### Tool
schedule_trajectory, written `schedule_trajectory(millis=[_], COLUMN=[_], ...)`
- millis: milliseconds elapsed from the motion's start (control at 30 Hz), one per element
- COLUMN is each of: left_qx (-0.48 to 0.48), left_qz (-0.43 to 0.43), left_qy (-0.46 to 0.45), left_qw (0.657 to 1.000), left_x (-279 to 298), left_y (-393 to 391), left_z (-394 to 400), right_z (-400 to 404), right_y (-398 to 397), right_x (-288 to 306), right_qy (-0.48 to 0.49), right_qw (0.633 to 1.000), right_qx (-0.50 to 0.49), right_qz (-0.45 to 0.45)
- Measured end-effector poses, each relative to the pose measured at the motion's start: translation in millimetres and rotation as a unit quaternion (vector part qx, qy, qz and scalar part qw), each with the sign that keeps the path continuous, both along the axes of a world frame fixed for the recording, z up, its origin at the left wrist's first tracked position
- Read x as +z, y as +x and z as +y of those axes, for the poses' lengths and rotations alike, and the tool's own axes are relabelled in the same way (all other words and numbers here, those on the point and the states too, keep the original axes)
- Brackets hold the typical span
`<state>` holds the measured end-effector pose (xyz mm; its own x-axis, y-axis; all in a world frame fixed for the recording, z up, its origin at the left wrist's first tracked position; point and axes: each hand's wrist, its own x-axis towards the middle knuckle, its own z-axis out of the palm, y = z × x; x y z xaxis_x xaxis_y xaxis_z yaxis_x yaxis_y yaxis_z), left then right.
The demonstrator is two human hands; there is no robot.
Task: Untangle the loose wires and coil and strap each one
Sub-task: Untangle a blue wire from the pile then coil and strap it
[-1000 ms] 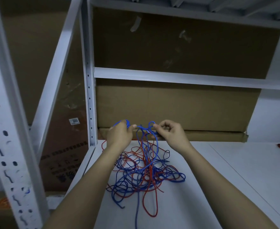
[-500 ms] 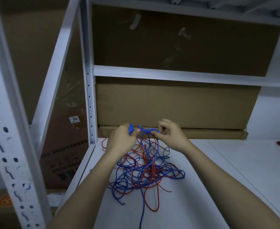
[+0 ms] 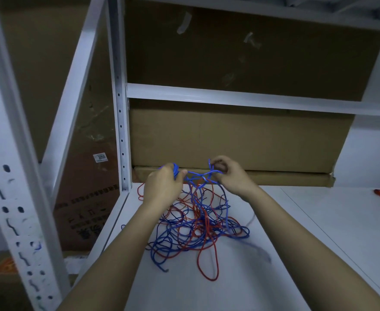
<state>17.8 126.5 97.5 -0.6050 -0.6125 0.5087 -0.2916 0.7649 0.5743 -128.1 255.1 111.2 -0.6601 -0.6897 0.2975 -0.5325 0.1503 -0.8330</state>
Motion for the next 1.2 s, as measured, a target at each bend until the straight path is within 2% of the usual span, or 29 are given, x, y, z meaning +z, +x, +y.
schedule_trajectory(millis=[67,133,233,267,300,333,367,400,467,533,667,733,800,900,1033,1200], left_qx=[0.020,0.041,0.038,0.034,0.030,0.026,0.024,0.023,0.021,0.016,0.000,-0.001,-0.002,-0.005,-0.015,-0.009], left_qz=[0.003,0.010,0.025,0.029,0.035,0.041,0.048,0.054,0.064,0.070,0.075,0.081,0.083,0.076,0.083,0.083], left_qy=[-0.006,0.001,0.013,0.013,0.013,0.012,0.011,0.010,0.007,0.010,0.022,0.028,0.037,0.049,0.063,0.065], left_qw=[1.000,0.999,0.999,0.999,0.999,0.999,0.998,0.998,0.998,0.997,0.997,0.996,0.996,0.996,0.994,0.994], left_x=[0.8,2.4,4.4,4.7,4.8,4.7,4.6,4.7,5.4,6.8,7.9,7.5,7.3,6.0,2.5,-1.1], left_y=[-2.5,-4.1,-7.2,-8.5,-9.6,-10.7,-11.2,-11.4,-9.9,-8.1,-6.5,-5.7,-4.9,-4.7,-6.2,-6.1], left_z=[-5.2,-10.6,-14.8,-14.3,-13.0,-11.8,-10.9,-10.4,-10.5,-12.2,-10.2,-8.1,-8.2,-9.7,-7.5,-7.8], right_z=[6.3,9.7,12.8,12.4,12.3,11.4,10.1,8.7,7.1,6.1,2.8,0.1,-0.3,3.1,3.2,5.9], right_y=[4.5,8.6,14.0,12.0,9.5,8.1,8.1,10.7,17.8,18.1,13.0,11.4,11.2,13.1,15.1,24.2], right_x=[3.4,6.1,8.0,6.2,2.7,-1.5,-4.2,-4.2,0.3,2.3,-5.7,-12.8,-17.0,-23.4,-38.3,-42.7], right_qy=[-0.016,-0.021,0.062,0.131,0.205,0.244,0.238,0.194,0.088,0.070,0.069,0.090,0.156,0.213,0.287,0.199], right_qw=[0.992,0.988,0.989,0.973,0.939,0.903,0.885,0.896,0.950,0.972,0.962,0.978,0.980,0.964,0.944,0.971], right_qx=[0.115,0.150,0.083,0.045,-0.005,-0.061,-0.106,-0.131,-0.120,-0.084,-0.067,-0.008,0.047,0.107,0.075,0.110], right_qz=[-0.046,-0.038,0.108,0.183,0.274,0.349,0.385,0.378,0.274,0.209,0.257,0.190,0.114,0.114,0.143,0.070])
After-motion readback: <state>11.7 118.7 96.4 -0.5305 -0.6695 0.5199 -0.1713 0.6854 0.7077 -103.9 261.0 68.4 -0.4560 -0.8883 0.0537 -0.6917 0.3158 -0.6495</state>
